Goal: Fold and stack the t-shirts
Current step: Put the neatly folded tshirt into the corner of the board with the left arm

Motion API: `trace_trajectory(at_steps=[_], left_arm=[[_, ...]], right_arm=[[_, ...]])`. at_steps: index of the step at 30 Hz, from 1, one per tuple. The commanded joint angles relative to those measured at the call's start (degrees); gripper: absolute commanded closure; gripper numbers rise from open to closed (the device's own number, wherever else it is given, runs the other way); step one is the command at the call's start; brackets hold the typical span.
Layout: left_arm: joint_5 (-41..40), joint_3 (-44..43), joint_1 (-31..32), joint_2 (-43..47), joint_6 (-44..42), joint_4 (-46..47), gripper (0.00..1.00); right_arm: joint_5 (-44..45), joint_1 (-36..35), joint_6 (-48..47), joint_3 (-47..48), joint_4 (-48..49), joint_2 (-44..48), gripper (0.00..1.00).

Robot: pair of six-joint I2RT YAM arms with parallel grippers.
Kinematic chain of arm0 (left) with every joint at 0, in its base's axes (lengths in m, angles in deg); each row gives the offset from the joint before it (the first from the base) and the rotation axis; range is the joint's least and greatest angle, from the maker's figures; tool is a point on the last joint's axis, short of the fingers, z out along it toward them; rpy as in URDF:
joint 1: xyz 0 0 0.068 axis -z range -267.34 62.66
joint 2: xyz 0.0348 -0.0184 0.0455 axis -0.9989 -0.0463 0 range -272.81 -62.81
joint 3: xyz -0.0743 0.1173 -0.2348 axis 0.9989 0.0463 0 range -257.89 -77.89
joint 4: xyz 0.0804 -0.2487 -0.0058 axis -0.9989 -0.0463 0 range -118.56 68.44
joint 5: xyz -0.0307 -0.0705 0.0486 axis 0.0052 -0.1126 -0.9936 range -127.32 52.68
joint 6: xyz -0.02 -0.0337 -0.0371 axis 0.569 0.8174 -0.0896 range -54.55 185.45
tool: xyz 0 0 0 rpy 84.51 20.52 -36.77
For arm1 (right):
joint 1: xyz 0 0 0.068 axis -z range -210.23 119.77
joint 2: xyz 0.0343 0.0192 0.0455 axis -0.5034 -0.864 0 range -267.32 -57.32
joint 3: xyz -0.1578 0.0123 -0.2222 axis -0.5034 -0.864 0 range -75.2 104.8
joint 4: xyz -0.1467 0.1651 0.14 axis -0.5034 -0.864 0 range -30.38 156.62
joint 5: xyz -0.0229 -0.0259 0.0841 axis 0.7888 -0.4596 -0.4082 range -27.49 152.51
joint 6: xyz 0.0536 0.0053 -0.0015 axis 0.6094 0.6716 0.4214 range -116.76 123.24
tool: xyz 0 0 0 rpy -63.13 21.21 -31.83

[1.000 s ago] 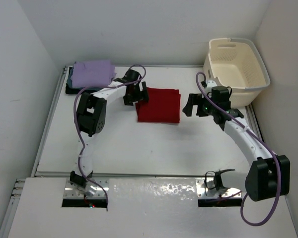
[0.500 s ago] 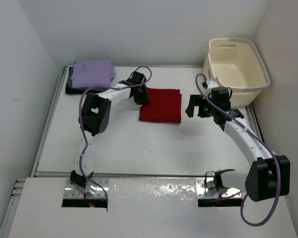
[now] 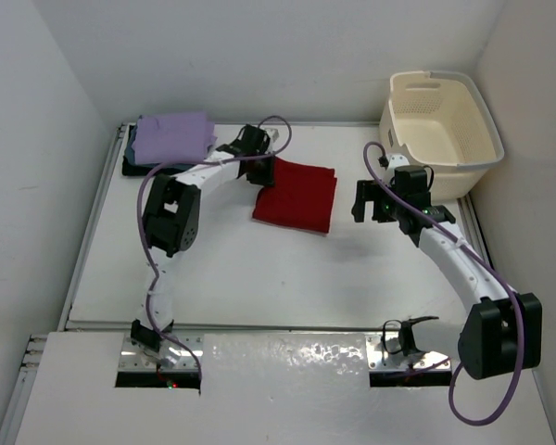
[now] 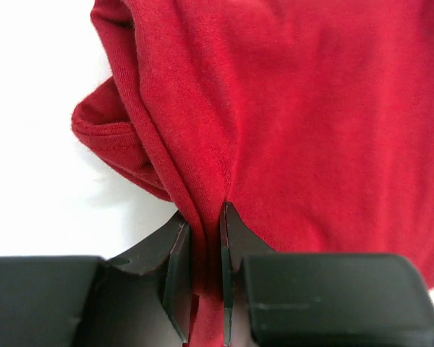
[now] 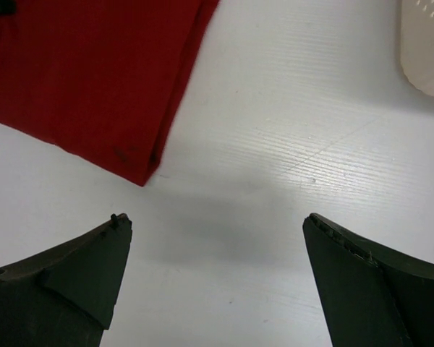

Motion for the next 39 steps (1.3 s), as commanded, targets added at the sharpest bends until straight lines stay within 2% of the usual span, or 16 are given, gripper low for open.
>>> trace_trajectory(at_steps=[1, 5, 9, 11, 17, 24, 28, 39], left_arm=[[-1.3, -3.3, -3.4, 8.5, -12.6, -0.8, 1.00], [-3.1, -6.1, -4.8, 9.8, -25.0, -5.2, 1.00], [-7.5, -12.8, -5.7, 8.0, -30.1, -12.9, 1.00], [-9.6, -15.4, -6.7, 6.8, -30.9, -14.4, 1.00], [-8.9, -21.6, -10.8, 5.7, -33.8, -16.1, 1.00], [-11.9, -26.9, -13.9, 5.3, -35.8, -12.9, 1.00], [-10.8, -31.5, -15.4, 4.2, -35.7, -13.0, 1.00], [-8.0, -33.6, -18.9, 5.2, -32.8, -9.4, 1.00]], right_arm=[[1.9, 0.2, -1.5, -0.2, 0.5, 1.9, 0.01], [2.4, 0.2, -1.8, -0.2, 0.5, 1.8, 0.01], [2.3, 0.2, -1.8, -0.2, 0.4, 1.7, 0.01], [2.7, 0.2, -2.0, 0.0, 0.4, 1.8, 0.01], [3.2, 0.2, -2.8, 0.0, -0.1, 2.3, 0.01], [5.2, 0.2, -3.0, -0.2, -0.3, 2.3, 0.01], [5.7, 0.1, -3.2, -0.4, 0.1, 2.1, 0.01], [6.2, 0.2, -3.3, -0.2, 0.2, 1.7, 0.01]])
